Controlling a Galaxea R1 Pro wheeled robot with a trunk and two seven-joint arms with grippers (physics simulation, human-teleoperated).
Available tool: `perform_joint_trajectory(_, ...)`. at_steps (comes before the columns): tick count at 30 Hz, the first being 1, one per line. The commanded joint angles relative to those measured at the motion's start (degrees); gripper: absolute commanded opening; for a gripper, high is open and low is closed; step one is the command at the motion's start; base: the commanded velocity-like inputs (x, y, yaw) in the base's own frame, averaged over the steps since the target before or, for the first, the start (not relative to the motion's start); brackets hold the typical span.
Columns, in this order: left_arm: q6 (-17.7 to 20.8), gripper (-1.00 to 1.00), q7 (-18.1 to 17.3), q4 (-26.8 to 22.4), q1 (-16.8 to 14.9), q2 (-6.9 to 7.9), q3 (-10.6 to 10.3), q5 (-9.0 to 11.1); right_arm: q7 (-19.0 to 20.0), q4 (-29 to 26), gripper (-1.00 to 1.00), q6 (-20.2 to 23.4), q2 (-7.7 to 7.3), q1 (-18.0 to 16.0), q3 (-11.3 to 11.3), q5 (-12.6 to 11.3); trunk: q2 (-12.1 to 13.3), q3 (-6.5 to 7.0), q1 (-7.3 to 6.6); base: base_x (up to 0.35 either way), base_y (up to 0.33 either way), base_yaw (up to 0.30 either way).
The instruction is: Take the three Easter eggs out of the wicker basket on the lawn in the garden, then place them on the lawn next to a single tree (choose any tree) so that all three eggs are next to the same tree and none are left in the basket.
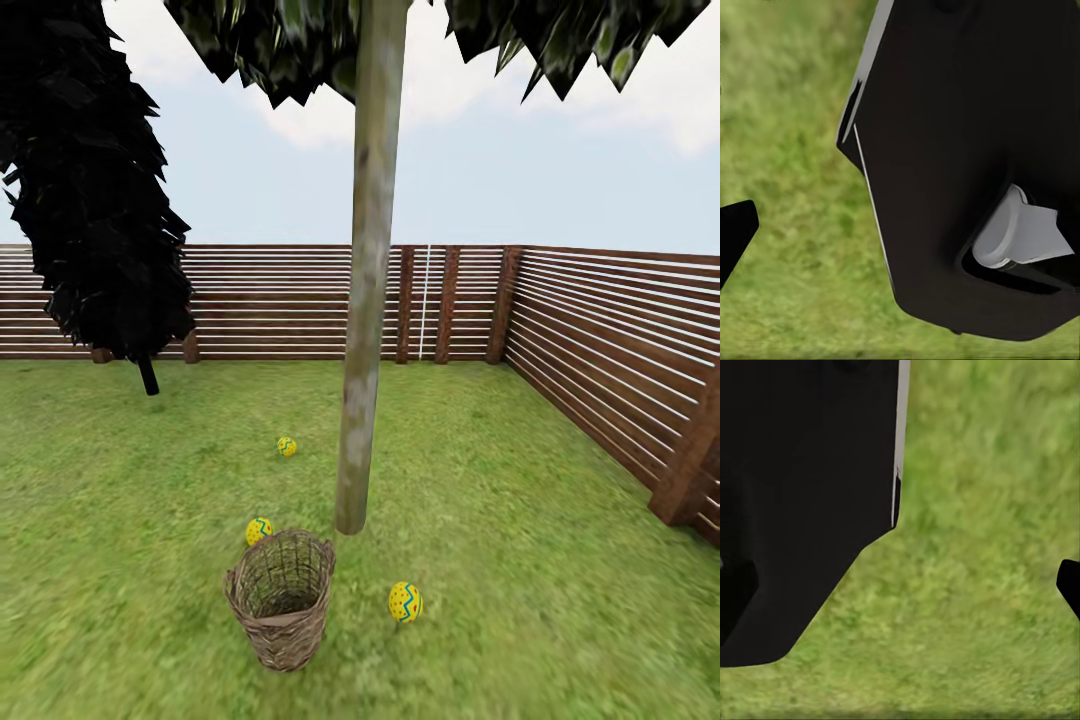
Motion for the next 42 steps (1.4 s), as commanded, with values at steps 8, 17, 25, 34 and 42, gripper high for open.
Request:
perform_joint_trajectory(8, -0.20, 1.00, -0.26, 0.12, -0.05, 0.04, 0.06, -1.79, -0.24, -0.13, 1.00, 0.01, -0.43, -0.08, 0.16, -0.39, 3.13, 1.34, -1.73, 0.000, 0.000, 0.000)
perform_joint_trajectory(17, 0.05, 1.00, -0.74, -0.03, -0.05, 0.06, 0.14, -5.18, -0.28, -0.16, 1.00, 0.01, -0.50, -0.08, 0.20, -0.41, 3.93, 1.70, -2.18, 0.000, 0.000, 0.000)
perform_joint_trajectory(25, 0.10, 1.00, -1.72, -0.04, -0.05, -0.65, 0.11, -14.54, -0.29, -0.16, 1.00, 0.01, -0.51, -0.10, 0.20, -0.41, 3.93, 1.70, -2.18, 0.000, 0.000, 0.000)
perform_joint_trajectory(34, 0.38, 1.00, -1.46, -0.12, -0.05, -0.77, 0.71, -20.21, -0.29, -0.16, 1.00, 0.01, -0.50, -0.08, 0.20, -0.41, 3.93, 1.70, -2.18, 0.000, 0.000, 0.000)
perform_joint_trajectory(42, 0.54, 1.00, -1.24, -0.13, -0.05, -0.54, 1.76, -18.03, -0.29, -0.16, 1.00, 0.01, -0.50, -0.10, 0.20, -0.41, 3.93, 1.70, -2.18, 0.000, 0.000, 0.000)
